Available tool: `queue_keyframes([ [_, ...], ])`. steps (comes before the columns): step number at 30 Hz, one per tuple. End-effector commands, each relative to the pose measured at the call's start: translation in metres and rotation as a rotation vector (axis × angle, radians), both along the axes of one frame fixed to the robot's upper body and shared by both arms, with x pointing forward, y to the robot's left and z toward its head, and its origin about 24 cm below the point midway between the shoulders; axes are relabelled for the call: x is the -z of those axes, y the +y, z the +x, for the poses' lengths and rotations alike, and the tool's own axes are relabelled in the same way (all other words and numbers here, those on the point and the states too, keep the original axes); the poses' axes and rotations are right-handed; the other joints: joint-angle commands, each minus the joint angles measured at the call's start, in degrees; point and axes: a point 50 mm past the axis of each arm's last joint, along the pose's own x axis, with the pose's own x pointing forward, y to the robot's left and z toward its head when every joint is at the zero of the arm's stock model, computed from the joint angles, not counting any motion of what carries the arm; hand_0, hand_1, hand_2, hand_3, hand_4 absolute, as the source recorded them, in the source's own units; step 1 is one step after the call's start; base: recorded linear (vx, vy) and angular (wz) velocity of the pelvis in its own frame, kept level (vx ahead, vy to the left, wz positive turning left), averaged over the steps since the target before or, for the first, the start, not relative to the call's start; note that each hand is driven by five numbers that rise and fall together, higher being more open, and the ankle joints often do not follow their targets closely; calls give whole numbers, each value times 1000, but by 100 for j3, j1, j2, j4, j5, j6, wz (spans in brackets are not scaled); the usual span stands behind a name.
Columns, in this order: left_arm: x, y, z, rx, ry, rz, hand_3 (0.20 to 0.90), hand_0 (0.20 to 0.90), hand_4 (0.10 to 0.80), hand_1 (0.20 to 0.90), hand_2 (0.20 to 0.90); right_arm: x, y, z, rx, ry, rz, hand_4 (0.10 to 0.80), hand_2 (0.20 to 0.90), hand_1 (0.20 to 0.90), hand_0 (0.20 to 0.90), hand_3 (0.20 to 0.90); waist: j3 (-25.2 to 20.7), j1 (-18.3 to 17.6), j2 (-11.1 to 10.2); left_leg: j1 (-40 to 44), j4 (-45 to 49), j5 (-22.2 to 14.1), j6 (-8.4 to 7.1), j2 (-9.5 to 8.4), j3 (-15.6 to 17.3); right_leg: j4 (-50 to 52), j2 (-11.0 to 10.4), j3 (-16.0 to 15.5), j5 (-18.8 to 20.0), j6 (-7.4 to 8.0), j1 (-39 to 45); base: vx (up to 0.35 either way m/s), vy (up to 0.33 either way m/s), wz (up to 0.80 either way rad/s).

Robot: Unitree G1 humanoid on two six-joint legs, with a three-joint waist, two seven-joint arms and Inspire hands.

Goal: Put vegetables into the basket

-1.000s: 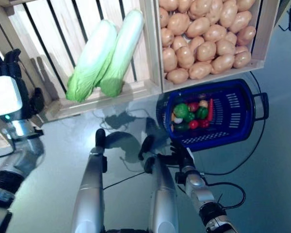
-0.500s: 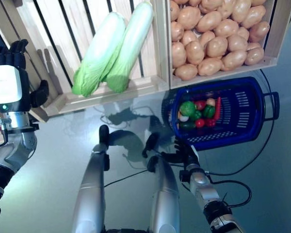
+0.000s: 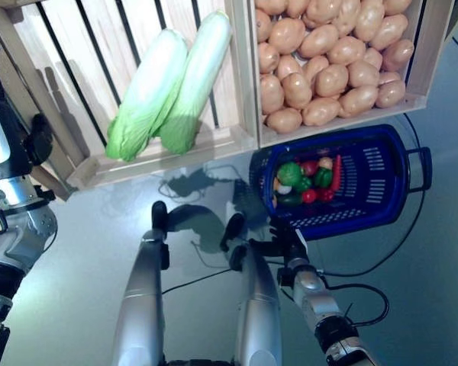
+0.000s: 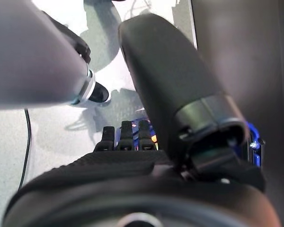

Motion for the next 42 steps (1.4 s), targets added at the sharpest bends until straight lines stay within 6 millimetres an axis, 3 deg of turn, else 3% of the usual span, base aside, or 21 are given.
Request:
queue_keyframes([
  [1,-69,-38,-17,112,-529,146,900,900,800,900,900,1,-14,-13,78,-30,3,800,900,900,900,900,6,-95,223,-107,39,-34,-1,-83,-107,-200,-96,46,-54,193,580,14,-32,4],
  [6,-80,-47,-17,155,-548,168,900,900,800,900,900,1,-13,-13,74,-35,16,800,900,900,900,900,6,-92,198,-130,62,-54,-1,-84,-139,-208,-88,25,-42,197,586,0,-32,0],
  [9,-84,-61,-13,278,-500,202,900,900,800,900,900,1,-12,-11,69,-37,20,800,900,900,900,900,6,-115,174,-129,78,-62,8,-62,-129,-194,-65,33,-35,199,592,0,0,0],
  [18,-84,-83,-3,407,-442,215,900,900,800,900,900,-2,-11,-6,50,-33,7,800,900,900,900,900,6,-220,135,-84,84,-76,7,-40,-80,-262,-6,129,11,210,625,1,6,-1],
  [25,-64,-81,5,472,-382,-13,900,900,800,900,900,-3,-6,-4,46,-36,4,800,900,900,900,900,6,-230,114,-105,98,-76,15,-46,-80,-259,15,165,20,219,598,0,0,0],
  [37,-12,-70,13,513,-270,-579,900,900,800,900,900,-3,-1,-4,60,-38,17,800,900,900,900,900,6,-157,29,-106,41,-24,22,-58,-143,-396,76,107,43,206,694,6,-23,1],
  [42,-1,-70,16,511,-228,-672,900,900,800,900,900,0,1,-7,56,-29,26,800,900,900,900,900,6,-161,-17,24,85,-201,-3,-51,-160,-368,83,121,-88,261,832,55,-28,4],
])
